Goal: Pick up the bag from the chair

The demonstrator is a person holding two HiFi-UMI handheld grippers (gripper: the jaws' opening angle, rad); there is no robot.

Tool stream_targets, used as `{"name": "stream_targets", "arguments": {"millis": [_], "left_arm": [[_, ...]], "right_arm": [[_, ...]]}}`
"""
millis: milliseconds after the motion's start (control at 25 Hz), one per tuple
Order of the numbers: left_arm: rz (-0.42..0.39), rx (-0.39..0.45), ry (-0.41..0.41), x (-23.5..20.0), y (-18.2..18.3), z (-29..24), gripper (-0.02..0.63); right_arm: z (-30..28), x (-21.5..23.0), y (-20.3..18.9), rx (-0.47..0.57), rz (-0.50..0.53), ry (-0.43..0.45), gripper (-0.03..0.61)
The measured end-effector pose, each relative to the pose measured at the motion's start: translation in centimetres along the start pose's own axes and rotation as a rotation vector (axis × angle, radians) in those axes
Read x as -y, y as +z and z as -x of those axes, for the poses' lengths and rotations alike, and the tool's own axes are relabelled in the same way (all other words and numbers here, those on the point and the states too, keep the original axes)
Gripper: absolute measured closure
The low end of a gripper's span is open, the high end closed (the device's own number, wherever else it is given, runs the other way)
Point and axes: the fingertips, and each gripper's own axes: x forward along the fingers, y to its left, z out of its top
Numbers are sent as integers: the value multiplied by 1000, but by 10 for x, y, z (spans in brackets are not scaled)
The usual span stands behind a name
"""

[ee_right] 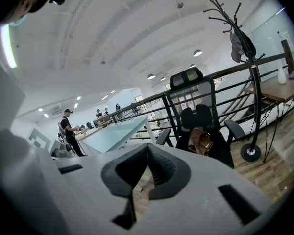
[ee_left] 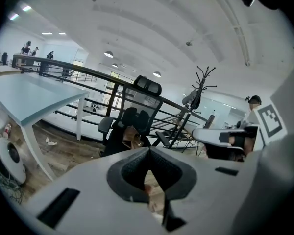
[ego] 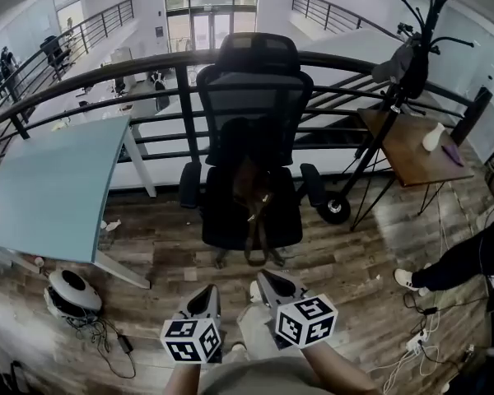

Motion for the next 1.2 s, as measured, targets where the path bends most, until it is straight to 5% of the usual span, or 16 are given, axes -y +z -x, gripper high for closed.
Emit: {"name": "stream_targets", "arguments": {"millis": [520, 1200], "left_arm": [[55, -26, 50, -20, 24, -88, 611], [120, -105, 87, -67, 23, -213, 611]], "right_arm": [[-85, 65, 33, -53, 52, 26, 578], [-224, 197, 1, -166, 34, -78, 577]]}}
